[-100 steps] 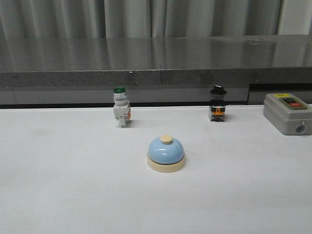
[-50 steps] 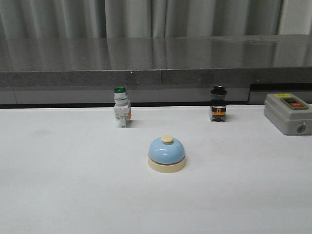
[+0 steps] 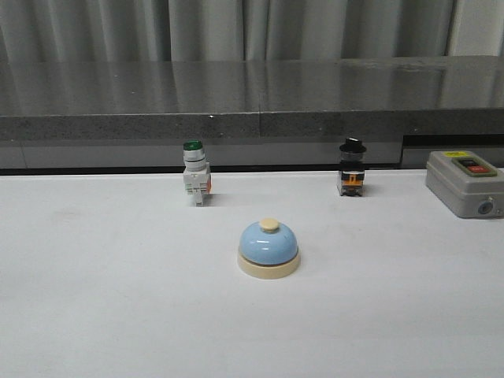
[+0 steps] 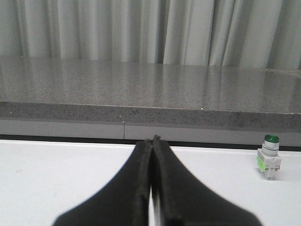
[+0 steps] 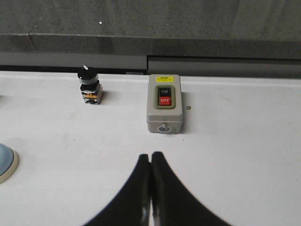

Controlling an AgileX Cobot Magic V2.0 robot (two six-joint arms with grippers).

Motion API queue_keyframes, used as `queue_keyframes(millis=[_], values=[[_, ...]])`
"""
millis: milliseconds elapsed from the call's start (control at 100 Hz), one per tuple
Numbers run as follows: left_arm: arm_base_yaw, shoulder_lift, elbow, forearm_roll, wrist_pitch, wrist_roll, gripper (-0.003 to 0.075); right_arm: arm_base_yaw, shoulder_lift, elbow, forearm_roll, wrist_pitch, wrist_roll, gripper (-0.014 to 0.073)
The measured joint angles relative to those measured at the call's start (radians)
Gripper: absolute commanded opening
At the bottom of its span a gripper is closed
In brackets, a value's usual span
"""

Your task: Place and press bell with both arms

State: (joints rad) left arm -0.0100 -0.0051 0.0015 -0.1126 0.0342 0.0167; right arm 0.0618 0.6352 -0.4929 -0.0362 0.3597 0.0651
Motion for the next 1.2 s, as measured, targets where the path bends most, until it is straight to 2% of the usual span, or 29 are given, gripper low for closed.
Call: queue_keyframes(millis=[230,720,1200], values=[[0.000,0.000,0.000,0.000,0.000,0.000,-0.0020,0.051,0.281,-0.227,0.000,0.114,0.000,-0.0062],[0.000,0.000,0.000,0.000,0.000,0.000,-0.0020,0.355,0.823,-0.665,0.000,0.341,0.000,-0.0062],[0.000,0.000,0.000,0.000,0.000,0.000,-0.0020,0.526,1.239,-0.989,0.010,0.527,-0.005,-0.0062]])
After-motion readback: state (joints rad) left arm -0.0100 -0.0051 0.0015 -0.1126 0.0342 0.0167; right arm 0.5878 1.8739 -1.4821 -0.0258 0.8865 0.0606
